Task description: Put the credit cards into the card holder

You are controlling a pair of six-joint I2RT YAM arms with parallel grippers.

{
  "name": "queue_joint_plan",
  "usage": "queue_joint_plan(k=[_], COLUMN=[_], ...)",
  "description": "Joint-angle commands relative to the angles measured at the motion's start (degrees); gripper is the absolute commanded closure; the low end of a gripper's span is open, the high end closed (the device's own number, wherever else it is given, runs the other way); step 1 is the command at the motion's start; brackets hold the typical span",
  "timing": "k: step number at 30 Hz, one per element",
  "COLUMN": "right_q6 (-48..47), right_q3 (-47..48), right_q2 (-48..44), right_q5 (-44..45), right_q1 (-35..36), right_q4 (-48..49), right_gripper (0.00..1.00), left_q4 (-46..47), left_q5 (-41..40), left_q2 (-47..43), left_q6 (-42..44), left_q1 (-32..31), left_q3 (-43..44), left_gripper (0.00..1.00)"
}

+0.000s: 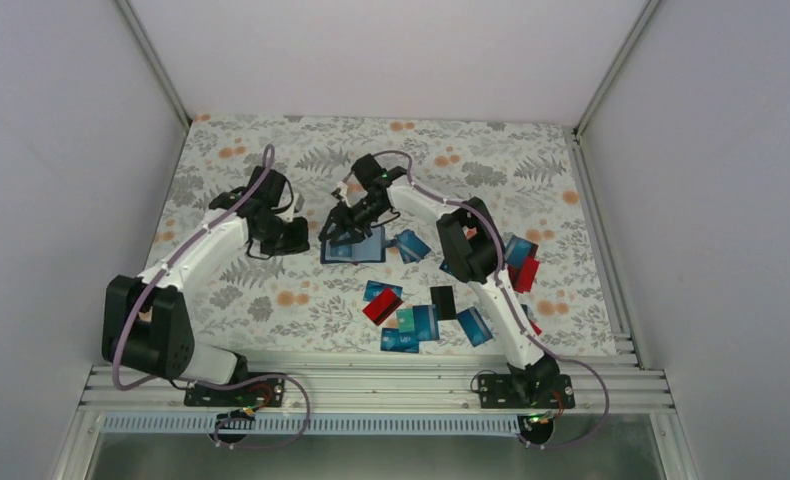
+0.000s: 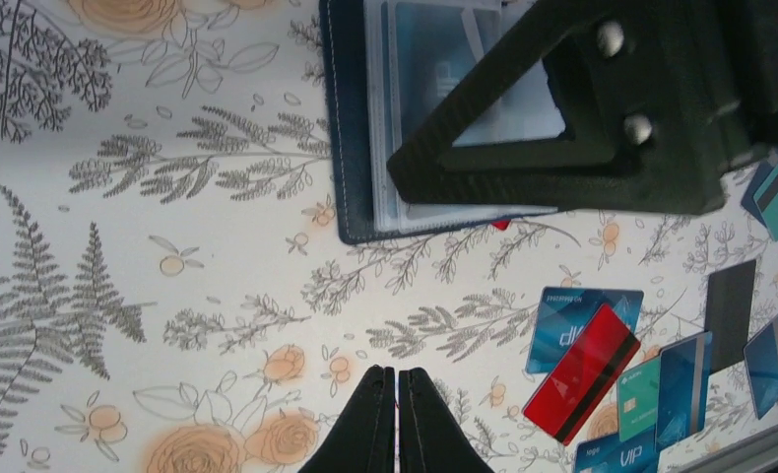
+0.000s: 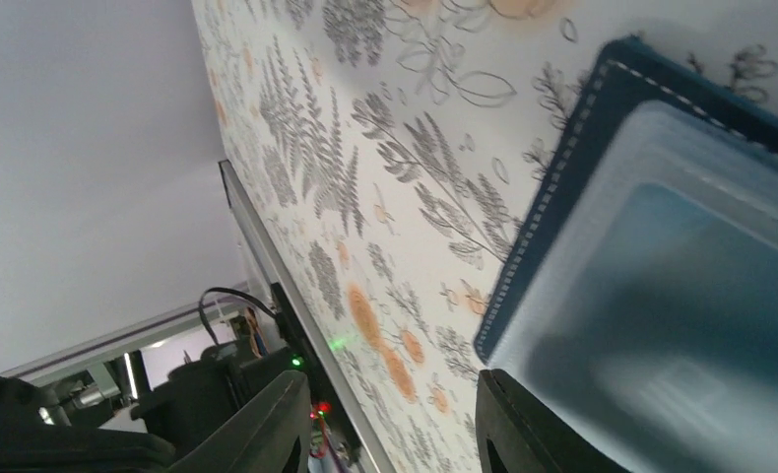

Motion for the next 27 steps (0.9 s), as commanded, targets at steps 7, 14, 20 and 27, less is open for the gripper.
queue_joint_plan(k=[7, 14, 20, 27], right_q6=[-1.2, 1.2, 0.5, -0.8], right_q3=[-4.5, -26.4, -28.9, -29.5], right_q2=[-13.7, -25.1, -25.1, -23.7], right_q5=[8.5, 17.0, 21.2, 22.9], right_q1=[-1.0, -4.9, -5.6, -7.0], right_q4=[-1.3, 4.5, 3.6, 3.2], right_gripper=[0.53, 0.52, 0.5, 0.49], left_q4=[3.4, 7.4, 9.8, 10.3], left_q5=[4.6, 8.0, 8.2, 5.4], left_q2=[-5.9, -2.5, 5.5, 13.9], left_q6=[1.9, 2.3, 1.9, 1.3], left_q1=[0.3, -1.4, -4.8, -8.5], left_q3=[-6.8, -5.8, -0.1, 6.3], left_gripper=[0.94, 0.93, 0.93, 0.86])
